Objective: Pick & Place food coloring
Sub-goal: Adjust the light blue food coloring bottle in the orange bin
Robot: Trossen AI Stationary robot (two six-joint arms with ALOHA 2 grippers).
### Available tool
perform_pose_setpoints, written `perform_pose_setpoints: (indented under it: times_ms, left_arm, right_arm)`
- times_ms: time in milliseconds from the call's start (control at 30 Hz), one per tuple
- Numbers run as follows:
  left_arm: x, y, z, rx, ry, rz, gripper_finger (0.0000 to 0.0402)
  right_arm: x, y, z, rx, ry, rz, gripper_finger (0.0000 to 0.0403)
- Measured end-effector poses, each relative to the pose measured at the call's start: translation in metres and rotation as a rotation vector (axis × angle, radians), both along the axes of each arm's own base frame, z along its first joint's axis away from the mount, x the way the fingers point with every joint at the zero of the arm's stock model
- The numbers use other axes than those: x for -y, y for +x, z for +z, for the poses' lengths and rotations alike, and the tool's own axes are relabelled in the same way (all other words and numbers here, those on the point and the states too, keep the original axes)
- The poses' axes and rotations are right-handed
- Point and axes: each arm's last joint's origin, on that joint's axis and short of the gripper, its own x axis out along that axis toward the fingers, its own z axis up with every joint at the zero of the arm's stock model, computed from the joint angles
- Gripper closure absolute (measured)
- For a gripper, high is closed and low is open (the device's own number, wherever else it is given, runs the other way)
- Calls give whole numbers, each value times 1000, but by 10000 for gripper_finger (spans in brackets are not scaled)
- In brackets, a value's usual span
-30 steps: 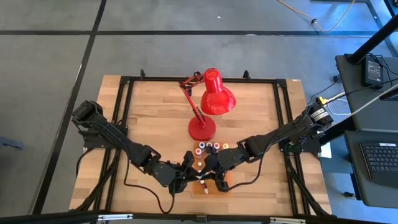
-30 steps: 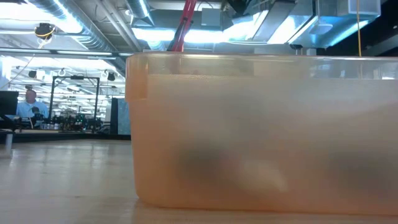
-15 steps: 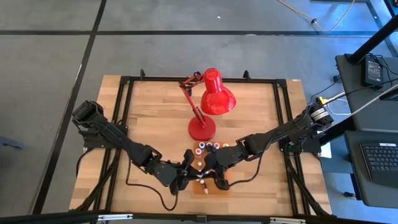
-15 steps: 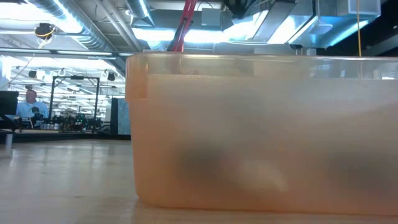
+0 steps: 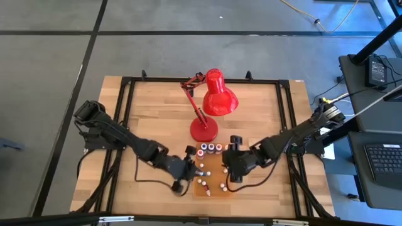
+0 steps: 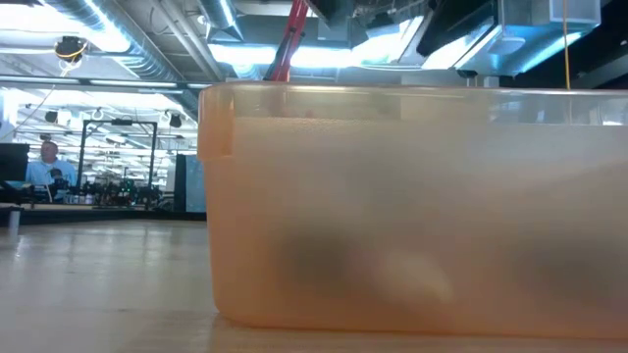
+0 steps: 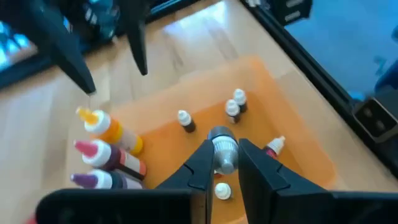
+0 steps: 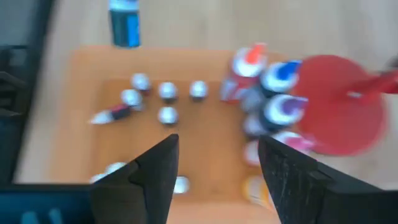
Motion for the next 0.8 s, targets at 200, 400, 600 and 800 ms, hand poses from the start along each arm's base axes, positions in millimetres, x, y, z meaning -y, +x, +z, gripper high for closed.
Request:
perform_pose_setpoints:
  times_ms: [200, 400, 600, 800]
  left_arm:
    - [-22, 21, -3, -92, -133, 81, 355]
    - [-30, 51, -16, -248, -117, 100, 355]
    - [-34, 75, -29, -388, -94, 149, 353]
    - [-38, 94, -44, -466, -67, 182, 352]
  right_arm:
    - [-2, -9, -3, -30, -52, -79, 177]
    - [0, -16, -13, -90, -64, -116, 177]
    - [0, -23, -27, -137, -63, -139, 177]
    - [2, -27, -39, -162, -78, -143, 177]
